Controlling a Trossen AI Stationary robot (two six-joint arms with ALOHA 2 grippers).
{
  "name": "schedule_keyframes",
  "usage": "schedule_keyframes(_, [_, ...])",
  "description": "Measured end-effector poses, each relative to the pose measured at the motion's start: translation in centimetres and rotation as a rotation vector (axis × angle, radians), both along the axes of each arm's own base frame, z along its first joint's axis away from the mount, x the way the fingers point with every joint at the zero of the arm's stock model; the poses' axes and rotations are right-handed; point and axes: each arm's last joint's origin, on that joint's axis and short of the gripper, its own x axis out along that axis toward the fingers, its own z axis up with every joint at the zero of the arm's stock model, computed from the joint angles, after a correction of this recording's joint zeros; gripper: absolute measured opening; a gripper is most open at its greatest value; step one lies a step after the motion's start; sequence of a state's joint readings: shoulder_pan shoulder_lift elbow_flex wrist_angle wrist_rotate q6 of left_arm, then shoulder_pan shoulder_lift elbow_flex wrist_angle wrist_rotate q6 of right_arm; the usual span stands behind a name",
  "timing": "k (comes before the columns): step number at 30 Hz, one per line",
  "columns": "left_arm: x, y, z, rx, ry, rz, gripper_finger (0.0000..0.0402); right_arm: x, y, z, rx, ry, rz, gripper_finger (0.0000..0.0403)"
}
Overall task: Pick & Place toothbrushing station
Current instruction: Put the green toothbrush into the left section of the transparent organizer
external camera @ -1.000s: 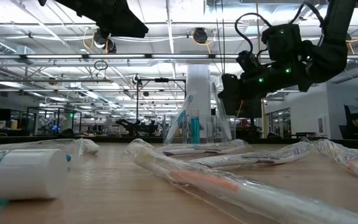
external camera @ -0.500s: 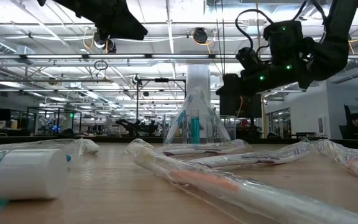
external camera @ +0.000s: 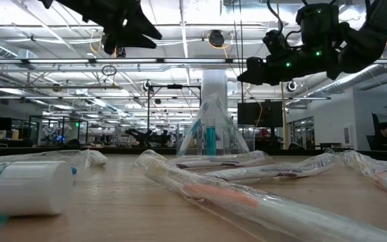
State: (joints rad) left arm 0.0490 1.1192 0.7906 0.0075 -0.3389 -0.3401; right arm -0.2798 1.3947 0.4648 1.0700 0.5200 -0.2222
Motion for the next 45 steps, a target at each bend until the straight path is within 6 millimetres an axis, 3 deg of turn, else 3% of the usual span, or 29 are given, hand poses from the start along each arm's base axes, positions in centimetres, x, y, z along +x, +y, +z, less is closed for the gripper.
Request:
schedule_keyframes(6, [1.0, -0.9, 0.4, 0.095, -0.055, -0.074, 0.0154, -0.1, 0.0, 0.0, 0.005, 0.016, 0.000, 0.0156])
schedule_keyframes(11, [2.2, -4.3, 1.9, 0.051, -0.302, -0.299, 0.0154, -0.1, 0.0, 0.1, 0.004, 0.015, 0.000, 0.0156])
schedule_keyframes(15, [2.3, -6.5, 3.0, -0.039, -0.470, -0.365, 0.0154, -0.1, 0.0, 0.0, 0.006, 0.021, 0.000, 0.0155])
schedule_keyframes(26, [1.2, -6.7, 7.7, -0.194, -0.871, -0.350, 0.0154, -0.1, 0.0, -0.2, 0.011, 0.037, -0.002, 0.0155])
schedule_keyframes(35, [1.4, -7.2, 10.6, -0.065, -0.923, -0.385, 0.0154, -0.1, 0.0, -0.2, 0.010, 0.036, -0.002, 0.0155])
schedule_keyframes(45, [1.9, -7.9, 10.0, 0.001, -0.845, -0.440, 0.0154, -0.1, 0.0, -0.2, 0.011, 0.036, -0.003, 0.0155])
